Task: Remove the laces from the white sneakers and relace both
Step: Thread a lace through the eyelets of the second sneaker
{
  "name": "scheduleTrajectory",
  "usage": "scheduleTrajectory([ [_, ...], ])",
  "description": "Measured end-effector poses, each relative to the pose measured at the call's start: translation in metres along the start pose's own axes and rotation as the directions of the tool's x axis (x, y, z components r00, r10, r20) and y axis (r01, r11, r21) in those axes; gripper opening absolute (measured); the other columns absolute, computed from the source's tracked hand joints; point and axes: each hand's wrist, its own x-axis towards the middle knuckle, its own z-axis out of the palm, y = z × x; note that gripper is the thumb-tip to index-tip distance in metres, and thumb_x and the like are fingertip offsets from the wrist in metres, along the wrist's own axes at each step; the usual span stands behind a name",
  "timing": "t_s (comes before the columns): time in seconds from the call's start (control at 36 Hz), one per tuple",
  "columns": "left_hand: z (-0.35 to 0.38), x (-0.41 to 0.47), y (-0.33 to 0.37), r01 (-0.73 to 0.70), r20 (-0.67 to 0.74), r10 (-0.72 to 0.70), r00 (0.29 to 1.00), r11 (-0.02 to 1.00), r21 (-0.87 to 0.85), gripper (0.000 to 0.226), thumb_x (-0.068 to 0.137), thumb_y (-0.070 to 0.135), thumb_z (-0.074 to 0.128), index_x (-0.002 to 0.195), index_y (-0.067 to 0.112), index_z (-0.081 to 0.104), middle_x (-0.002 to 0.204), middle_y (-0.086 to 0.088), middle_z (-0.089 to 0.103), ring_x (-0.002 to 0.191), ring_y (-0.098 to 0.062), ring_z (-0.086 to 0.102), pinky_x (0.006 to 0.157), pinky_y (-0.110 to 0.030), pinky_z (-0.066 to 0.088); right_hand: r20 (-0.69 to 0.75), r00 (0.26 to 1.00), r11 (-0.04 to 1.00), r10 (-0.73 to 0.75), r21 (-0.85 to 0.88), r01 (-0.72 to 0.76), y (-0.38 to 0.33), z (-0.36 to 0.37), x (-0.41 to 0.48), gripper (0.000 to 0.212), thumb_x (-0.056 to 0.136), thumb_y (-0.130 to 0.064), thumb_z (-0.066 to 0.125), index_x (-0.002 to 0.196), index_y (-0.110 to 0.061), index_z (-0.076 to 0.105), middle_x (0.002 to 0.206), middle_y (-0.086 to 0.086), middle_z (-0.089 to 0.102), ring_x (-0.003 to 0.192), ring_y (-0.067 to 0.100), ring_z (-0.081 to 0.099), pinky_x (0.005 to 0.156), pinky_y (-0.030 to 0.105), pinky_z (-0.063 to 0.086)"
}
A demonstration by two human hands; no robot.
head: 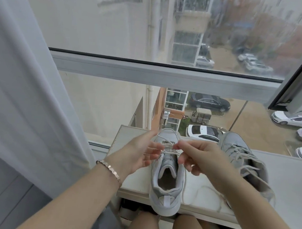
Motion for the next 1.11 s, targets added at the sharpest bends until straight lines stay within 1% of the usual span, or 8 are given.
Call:
scheduleTrajectory([
  [0.14,0.002,-0.017,-0.007,-0.161,0.149,0.149,0.978,0.984,0.077,0.038,0.084,0.053,0.058,0.088,0.018,0.071,0.078,0.002,0.066,0.061,-0.008,0.053,0.051,-0.019,0.038,-0.029,0.998,0.95,-0.053,-0.31,0.041,0.008,0.02,0.018,0.031,0.09,-0.026,0.059,0.062,-0.02,0.07,0.04,-0.007,0.051,0.037,0.004,0.039,0.04,0.012,0.031],
  [0.25,0.003,-0.016,-0.013,-0.277,-0.01,0.279,0.96,0.957,0.087,0.02,0.087,0.034,0.063,0.097,0.02,0.073,0.076,0.005,0.063,0.064,-0.009,0.044,0.051,-0.017,0.036,-0.013,0.988,0.86,-0.155,-0.495,0.128,0.014,0.029,0.023,0.021,0.092,-0.026,0.054,0.081,-0.032,0.071,0.049,-0.012,0.057,0.042,-0.002,0.047,0.045,0.009,0.036],
  [0.33,0.0,-0.012,-0.015,-0.319,-0.142,0.316,0.938,0.948,-0.003,0.016,0.09,0.025,0.06,0.08,0.019,0.072,0.071,0.005,0.06,0.059,-0.007,0.048,0.05,-0.017,0.04,0.006,0.995,0.86,-0.103,-0.503,0.092,0.02,0.027,0.023,0.02,0.094,-0.024,0.053,0.092,-0.021,0.072,0.059,-0.011,0.061,0.048,0.0,0.052,0.049,0.009,0.041],
  [0.47,0.004,-0.009,-0.018,-0.379,-0.237,0.331,0.913,0.904,-0.197,0.024,0.098,0.022,0.046,0.079,0.013,0.058,0.063,-0.001,0.063,0.047,-0.007,0.057,0.047,-0.021,0.049,-0.082,0.992,0.885,-0.095,-0.463,0.046,0.023,0.019,0.025,0.017,0.086,-0.023,0.066,0.07,-0.023,0.07,0.052,-0.008,0.062,0.043,-0.002,0.054,0.047,0.01,0.044],
  [0.61,0.007,-0.007,-0.026,-0.334,-0.104,0.318,0.942,0.914,-0.23,0.011,0.09,0.021,0.059,0.092,0.012,0.064,0.074,-0.004,0.067,0.059,-0.008,0.059,0.056,-0.019,0.051,-0.134,0.969,0.873,-0.209,-0.471,0.124,0.027,0.024,0.026,0.02,0.076,-0.033,0.075,0.058,-0.029,0.066,0.042,-0.015,0.053,0.041,-0.002,0.047,0.044,0.01,0.035],
  [0.78,0.001,-0.009,-0.033,-0.178,0.089,0.236,0.968,0.89,-0.42,0.015,0.077,0.014,0.065,0.08,0.002,0.073,0.066,-0.005,0.062,0.057,-0.009,0.061,0.058,-0.021,0.055,-0.108,0.95,0.86,-0.293,-0.465,0.212,0.031,0.026,0.025,0.005,0.079,-0.02,0.073,0.084,-0.02,0.076,0.062,-0.013,0.065,0.057,-0.004,0.057,0.057,0.008,0.044],
  [0.92,-0.007,-0.003,-0.034,-0.302,-0.158,0.258,0.953,0.843,-0.445,0.008,0.084,0.005,0.063,0.081,-0.001,0.067,0.059,-0.004,0.065,0.051,-0.007,0.062,0.052,-0.018,0.053,-0.23,0.945,0.843,-0.233,-0.532,0.079,0.037,0.023,0.028,0.011,0.084,-0.029,0.067,0.084,-0.019,0.071,0.064,-0.011,0.063,0.057,0.002,0.057,0.061,0.016,0.049],
  [1.11,-0.01,0.006,-0.047,-0.379,-0.284,0.276,0.918,0.819,-0.43,0.01,0.083,-0.006,0.061,0.079,0.001,0.066,0.064,-0.007,0.068,0.059,-0.011,0.067,0.056,-0.019,0.055,-0.212,0.951,0.413,-0.226,-0.905,-0.103,0.034,0.053,0.03,0.04,0.083,-0.058,0.053,0.082,-0.018,0.059,0.084,-0.002,0.063,0.081,0.019,0.059,0.057,0.025,0.036],
])
